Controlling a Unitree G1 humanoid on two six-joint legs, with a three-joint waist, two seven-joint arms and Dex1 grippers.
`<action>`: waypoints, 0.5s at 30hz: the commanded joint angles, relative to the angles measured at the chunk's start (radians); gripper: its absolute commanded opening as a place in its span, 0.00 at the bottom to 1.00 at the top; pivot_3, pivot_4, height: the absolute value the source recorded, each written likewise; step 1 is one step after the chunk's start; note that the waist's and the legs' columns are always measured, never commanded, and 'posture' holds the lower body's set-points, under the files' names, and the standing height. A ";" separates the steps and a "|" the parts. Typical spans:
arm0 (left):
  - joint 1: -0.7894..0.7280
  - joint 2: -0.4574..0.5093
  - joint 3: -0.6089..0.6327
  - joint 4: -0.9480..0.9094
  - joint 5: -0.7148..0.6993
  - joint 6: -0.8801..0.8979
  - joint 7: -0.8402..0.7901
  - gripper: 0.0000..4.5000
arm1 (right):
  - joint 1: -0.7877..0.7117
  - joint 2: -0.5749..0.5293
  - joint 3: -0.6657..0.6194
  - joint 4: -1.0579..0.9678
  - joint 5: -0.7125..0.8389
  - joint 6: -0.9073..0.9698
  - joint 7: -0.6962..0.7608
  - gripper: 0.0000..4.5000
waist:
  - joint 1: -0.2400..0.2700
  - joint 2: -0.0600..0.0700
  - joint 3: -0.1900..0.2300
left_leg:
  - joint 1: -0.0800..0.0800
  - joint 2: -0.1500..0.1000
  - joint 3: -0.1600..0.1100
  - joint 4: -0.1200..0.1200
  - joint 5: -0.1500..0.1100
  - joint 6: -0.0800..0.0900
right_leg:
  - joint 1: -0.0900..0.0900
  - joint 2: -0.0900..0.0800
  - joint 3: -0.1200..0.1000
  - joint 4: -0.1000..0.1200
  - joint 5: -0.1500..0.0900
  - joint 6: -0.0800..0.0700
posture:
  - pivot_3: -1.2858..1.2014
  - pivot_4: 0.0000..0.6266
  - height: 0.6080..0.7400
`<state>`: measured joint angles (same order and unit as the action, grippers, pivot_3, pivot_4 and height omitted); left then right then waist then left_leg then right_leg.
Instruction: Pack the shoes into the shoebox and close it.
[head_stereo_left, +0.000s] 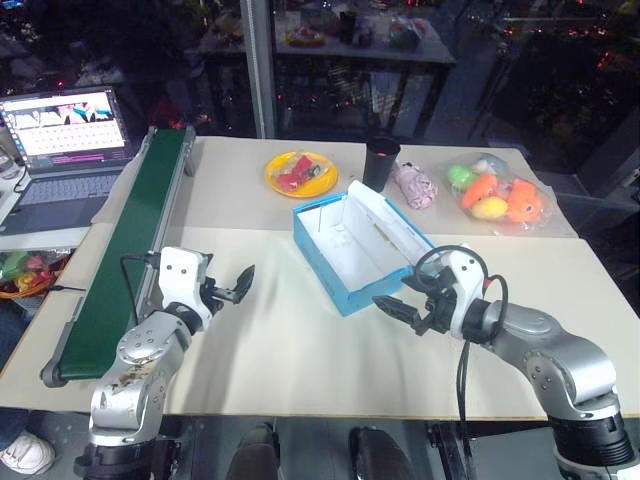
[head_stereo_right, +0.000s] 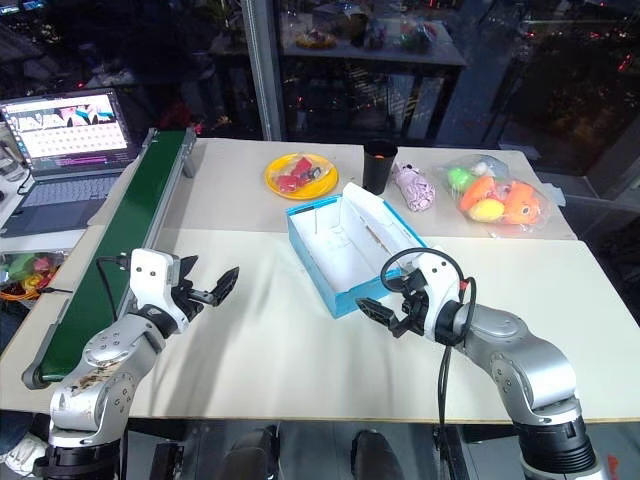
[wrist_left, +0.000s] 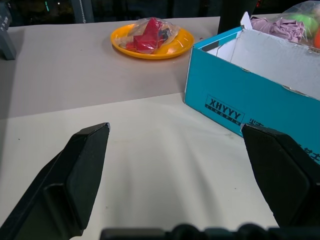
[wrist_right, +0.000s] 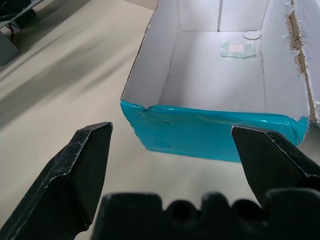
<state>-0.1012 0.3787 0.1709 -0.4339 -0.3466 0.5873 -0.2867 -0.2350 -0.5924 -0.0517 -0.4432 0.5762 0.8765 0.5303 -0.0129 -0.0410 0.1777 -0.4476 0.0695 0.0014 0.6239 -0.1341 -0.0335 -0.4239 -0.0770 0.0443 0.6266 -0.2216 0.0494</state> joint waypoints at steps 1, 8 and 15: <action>-0.046 -0.001 0.005 0.001 -0.007 -0.026 -0.008 1.00 | -0.048 0.004 -0.040 -0.019 0.000 -0.038 -0.008 0.99 | 0.000 0.000 0.000 | 0.000 0.000 0.000 0.000 0.000 0.000 | 0.000 0.000 0.000 0.000 0.000 0.000 | 0.52 0.24 0.97; -0.202 0.067 0.108 0.089 0.011 -0.001 0.040 1.00 | -0.272 0.014 -0.002 0.075 -0.012 -0.064 0.035 0.99 | -0.005 0.000 0.000 | 0.001 0.000 0.000 0.000 0.001 0.002 | 0.000 0.000 0.000 0.000 0.000 0.000 | 0.52 0.24 0.97; -0.271 0.146 0.255 0.165 0.032 0.052 0.134 1.00 | -0.470 0.126 0.127 0.317 -0.096 -0.215 0.138 0.99 | -0.006 0.000 0.001 | 0.000 0.000 0.000 -0.003 0.004 0.006 | -0.001 0.001 0.000 0.001 0.003 0.005 | 0.52 0.24 0.97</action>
<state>-0.3537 0.4985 0.3750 -0.2586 -0.3195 0.6335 -0.1737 -0.6652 -0.4798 0.0582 -0.1534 0.5046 0.7270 0.6368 -0.0191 -0.0413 0.1784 -0.4472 0.0698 0.0009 0.6213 -0.1304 -0.0276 -0.4251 -0.0756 0.0441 0.6281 -0.2185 0.0549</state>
